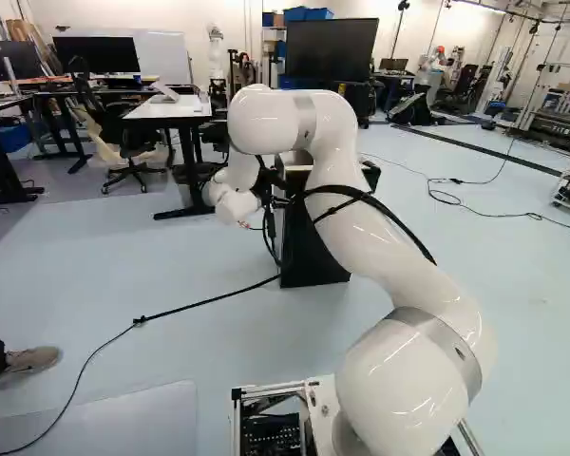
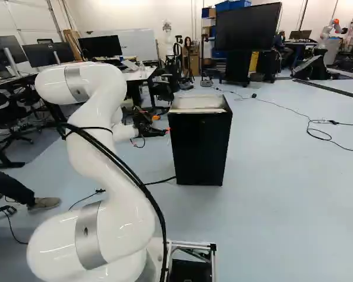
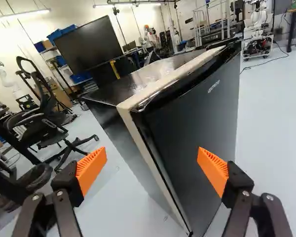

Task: Open the fridge door

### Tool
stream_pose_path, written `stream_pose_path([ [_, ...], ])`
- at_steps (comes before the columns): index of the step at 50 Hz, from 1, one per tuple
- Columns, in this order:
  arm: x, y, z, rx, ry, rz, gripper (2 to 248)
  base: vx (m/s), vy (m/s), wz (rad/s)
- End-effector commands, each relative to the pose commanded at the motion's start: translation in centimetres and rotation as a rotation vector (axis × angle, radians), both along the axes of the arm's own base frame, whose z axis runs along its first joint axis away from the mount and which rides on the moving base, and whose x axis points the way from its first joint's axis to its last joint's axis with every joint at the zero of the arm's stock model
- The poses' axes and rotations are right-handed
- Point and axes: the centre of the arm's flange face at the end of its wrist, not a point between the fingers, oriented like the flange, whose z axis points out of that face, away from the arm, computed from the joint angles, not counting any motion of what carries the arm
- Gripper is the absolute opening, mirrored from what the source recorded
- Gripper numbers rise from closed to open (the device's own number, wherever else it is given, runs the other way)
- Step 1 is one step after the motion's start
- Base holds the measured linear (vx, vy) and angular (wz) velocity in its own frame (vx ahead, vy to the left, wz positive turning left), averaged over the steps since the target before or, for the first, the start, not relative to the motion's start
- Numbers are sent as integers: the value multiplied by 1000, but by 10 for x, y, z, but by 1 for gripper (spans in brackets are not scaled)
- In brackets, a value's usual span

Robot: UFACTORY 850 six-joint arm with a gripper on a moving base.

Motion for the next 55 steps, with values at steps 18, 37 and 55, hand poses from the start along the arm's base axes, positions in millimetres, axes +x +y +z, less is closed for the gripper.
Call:
stream_pose_path([
  [18, 8, -9, 0, -2, -20, -43, 247, 0, 0, 0],
  [37, 13, -13, 1, -5, -38, -79, 247, 0, 0, 0],
  [55, 13, -14, 1, -59, 5, -73, 247, 0, 0, 0],
])
